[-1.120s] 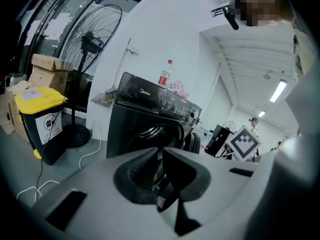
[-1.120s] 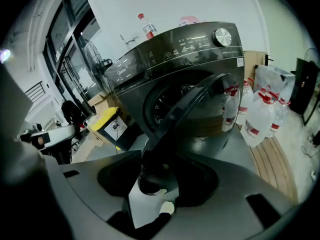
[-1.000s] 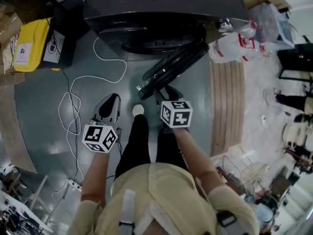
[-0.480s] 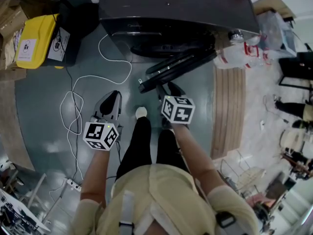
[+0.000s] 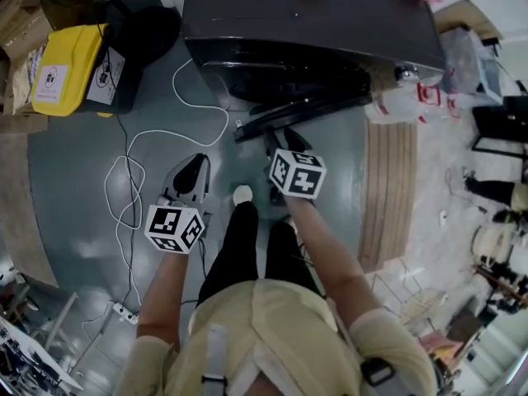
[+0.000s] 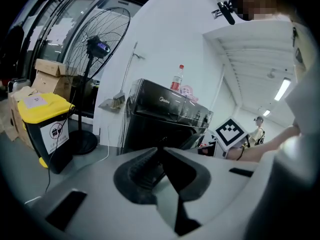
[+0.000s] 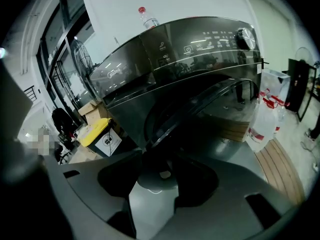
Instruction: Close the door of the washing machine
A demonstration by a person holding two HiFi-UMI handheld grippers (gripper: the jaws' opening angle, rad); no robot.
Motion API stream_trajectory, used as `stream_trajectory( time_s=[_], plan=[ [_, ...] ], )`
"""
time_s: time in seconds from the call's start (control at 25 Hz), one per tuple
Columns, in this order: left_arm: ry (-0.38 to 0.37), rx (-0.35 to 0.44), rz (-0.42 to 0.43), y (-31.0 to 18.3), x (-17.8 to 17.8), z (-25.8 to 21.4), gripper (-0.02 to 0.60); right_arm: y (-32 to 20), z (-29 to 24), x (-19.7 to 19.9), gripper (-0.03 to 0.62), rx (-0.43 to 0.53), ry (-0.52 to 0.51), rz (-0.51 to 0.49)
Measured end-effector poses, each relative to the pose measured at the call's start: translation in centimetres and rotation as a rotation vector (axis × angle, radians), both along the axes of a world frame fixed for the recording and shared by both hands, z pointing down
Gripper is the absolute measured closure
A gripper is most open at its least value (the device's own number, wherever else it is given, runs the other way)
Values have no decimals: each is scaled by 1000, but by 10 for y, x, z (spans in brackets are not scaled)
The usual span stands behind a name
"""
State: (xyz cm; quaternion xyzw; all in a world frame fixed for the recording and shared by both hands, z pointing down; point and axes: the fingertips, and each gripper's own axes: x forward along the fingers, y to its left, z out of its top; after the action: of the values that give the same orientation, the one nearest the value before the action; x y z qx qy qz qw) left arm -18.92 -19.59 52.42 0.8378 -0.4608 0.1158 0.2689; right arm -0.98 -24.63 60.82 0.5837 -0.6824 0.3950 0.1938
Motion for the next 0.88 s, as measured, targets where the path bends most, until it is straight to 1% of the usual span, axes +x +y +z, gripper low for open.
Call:
stream_trajectory(
  time_s=[0.24, 0.36, 0.44, 0.52, 0.6, 0.76, 0.88],
  plan=[
    [-20, -22, -21, 1, -9, 6, 568, -30, -1, -8, 399, 27, 86, -41],
    [-30, -33, -28, 0, -14, 9, 568, -45, 2, -9, 402, 49, 169, -73],
    [-31, -34, -33, -2, -15, 9, 568, -53, 11, 2, 404, 25, 223, -40],
    [-28, -35, -35, -3, -15, 9, 568, -59, 19, 22, 404, -18, 212, 43],
    [-24, -37, -34, -5, -14, 10, 568, -64, 19, 35, 404, -28, 173, 95],
    [-17, -45, -25, -9, -13, 13, 568, -76, 14, 34, 404, -10, 168, 70],
    [-13, -43, -18, -14, -10, 14, 568, -79, 15, 33, 407, -8, 163, 78]
  ],
)
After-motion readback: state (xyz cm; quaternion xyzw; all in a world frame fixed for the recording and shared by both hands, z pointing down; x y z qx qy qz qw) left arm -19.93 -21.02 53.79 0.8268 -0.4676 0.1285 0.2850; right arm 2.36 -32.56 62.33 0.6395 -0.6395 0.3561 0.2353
